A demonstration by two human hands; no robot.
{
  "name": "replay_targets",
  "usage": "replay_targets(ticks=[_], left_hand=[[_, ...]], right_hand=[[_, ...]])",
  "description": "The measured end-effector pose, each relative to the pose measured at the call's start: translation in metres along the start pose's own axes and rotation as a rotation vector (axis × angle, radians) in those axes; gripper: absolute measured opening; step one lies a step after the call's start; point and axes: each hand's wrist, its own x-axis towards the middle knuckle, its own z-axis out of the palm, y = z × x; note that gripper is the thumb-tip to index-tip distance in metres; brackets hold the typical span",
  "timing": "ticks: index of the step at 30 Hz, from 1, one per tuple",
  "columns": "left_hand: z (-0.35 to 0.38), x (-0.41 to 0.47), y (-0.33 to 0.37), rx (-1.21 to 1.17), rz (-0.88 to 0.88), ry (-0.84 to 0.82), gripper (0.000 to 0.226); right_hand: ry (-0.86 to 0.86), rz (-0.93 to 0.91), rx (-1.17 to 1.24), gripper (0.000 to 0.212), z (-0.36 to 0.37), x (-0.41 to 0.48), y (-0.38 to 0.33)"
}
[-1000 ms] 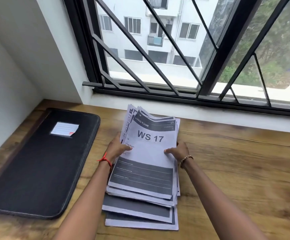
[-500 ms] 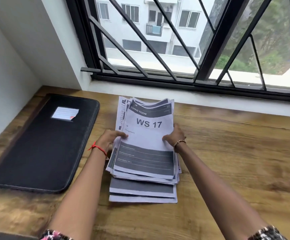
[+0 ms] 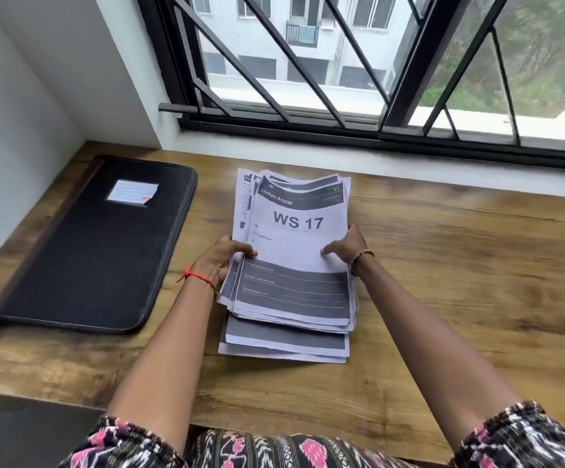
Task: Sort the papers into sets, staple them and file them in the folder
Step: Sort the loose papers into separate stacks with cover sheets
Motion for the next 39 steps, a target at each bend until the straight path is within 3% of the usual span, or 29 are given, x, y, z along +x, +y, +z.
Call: replay_targets(ticks=[4,7,10,13,17,20,27,32,36,39], left_hand=[[0.004,-0.002,-0.002,0.016,0.025,-0.032,0.057],[0.007,-0.007,-0.004,0.045,-0.022,-0.021,0.022],[0.011,-0.011,-0.006,0.001,-0.098,-0.056,0.014],[0.019,-0.016,-0.004,-0.065,-0.050,-0.093,0.030],[0.044,-0.018,0.014,-0.070,0.175,-0.196,0.080],[0.069,-0.028,0.038,-0.041,0.354,-0.250,0.085],[0.114,-0.051,0.083,0.049,0.684,-0.356,0.068],[0.123,-0.057,0.082,0.028,0.684,-0.289,0.067],[0.126,-0.055,0.073,0.026,0.682,-0.173,0.029],[0.125,-0.051,0.066,0.026,0.685,-0.139,0.031]], right_hand=[[0.012,0.062,0.076,0.067,-0.001,0.002,0.009],[-0.021,0.109,0.183,0.065,-0.004,-0.002,0.017],[-0.020,0.113,0.250,0.062,-0.012,-0.017,0.016],[0.027,0.056,0.292,0.043,-0.025,-0.028,0.009],[0.134,-0.077,0.381,0.037,-0.050,-0.039,-0.014],[0.262,-0.169,0.368,0.039,-0.072,-0.046,-0.033],[0.390,-0.465,0.443,0.035,-0.110,-0.062,-0.058],[0.378,-0.525,0.474,0.031,-0.118,-0.071,-0.048],[0.315,-0.469,0.419,0.017,-0.120,-0.067,-0.031],[0.268,-0.489,0.354,0.025,-0.121,-0.067,-0.024]])
